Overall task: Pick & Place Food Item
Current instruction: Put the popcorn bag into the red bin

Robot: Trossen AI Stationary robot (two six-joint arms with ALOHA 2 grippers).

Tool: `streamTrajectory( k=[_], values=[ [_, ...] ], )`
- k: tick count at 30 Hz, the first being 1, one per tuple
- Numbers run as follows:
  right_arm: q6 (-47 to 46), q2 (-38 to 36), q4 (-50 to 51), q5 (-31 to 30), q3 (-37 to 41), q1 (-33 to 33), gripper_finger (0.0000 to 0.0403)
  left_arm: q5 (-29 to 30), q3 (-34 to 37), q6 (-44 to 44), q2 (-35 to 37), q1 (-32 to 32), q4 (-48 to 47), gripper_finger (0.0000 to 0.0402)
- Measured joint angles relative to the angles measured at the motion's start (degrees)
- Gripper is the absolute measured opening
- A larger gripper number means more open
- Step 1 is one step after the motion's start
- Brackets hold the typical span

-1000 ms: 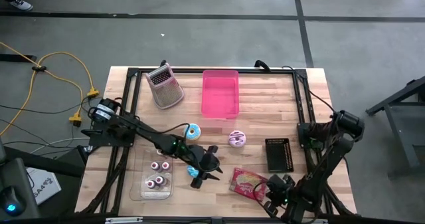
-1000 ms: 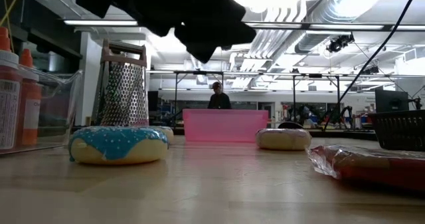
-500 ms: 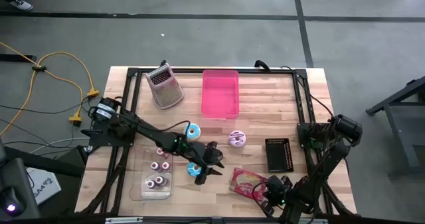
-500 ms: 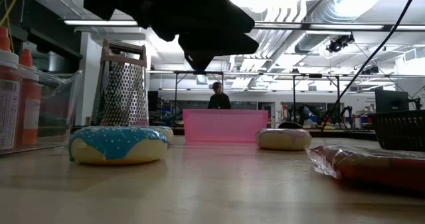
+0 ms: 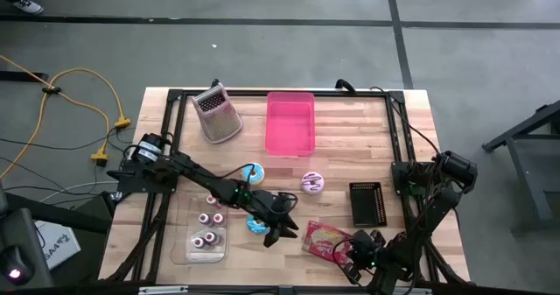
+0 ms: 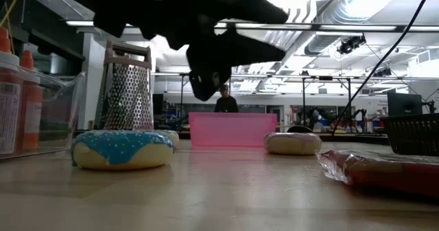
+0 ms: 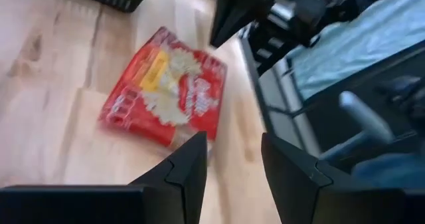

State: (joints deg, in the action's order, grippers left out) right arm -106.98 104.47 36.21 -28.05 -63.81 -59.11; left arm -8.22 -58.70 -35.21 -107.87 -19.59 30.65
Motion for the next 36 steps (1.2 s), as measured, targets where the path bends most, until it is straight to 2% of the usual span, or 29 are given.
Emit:
streamTrajectory(
  k=[6, 8, 12, 16, 20, 26, 36],
  values=[
    [0.00, 0.02, 0.73, 0.45, 0.12, 0.00, 0.0002, 2.51, -0.12, -9.49, -0.03, -0.02, 3.01, 0.0139],
    [0.00, 0.02, 1.05, 1.01, 0.12, 0.02, 0.0003, 2.57, -0.11, -15.68, -0.05, 0.30, 2.83, 0.0139],
    [0.03, 0.02, 1.90, 1.62, 0.12, 0.00, 0.0002, 1.99, -0.11, -28.20, -0.07, 2.13, -0.86, 0.0139],
    [0.18, 0.02, 3.11, 3.21, 0.12, 0.00, 0.0002, -0.37, -0.11, -33.74, -0.07, 3.84, -2.27, 0.0139],
    [0.76, 0.02, 4.08, 4.00, 0.12, 0.02, 0.0002, -1.06, -0.10, -35.74, -0.07, 4.84, -3.35, 0.0139],
    [1.79, 0.02, 4.00, 4.03, 0.12, 0.01, 0.0002, -5.00, -2.66, -33.06, -0.07, 5.92, -6.95, 0.0139],
    [1.79, 0.02, 3.97, 4.00, 0.12, 0.35, 0.0002, -3.65, -9.14, -28.99, -0.07, 5.99, -21.66, 0.0139]
  ],
)
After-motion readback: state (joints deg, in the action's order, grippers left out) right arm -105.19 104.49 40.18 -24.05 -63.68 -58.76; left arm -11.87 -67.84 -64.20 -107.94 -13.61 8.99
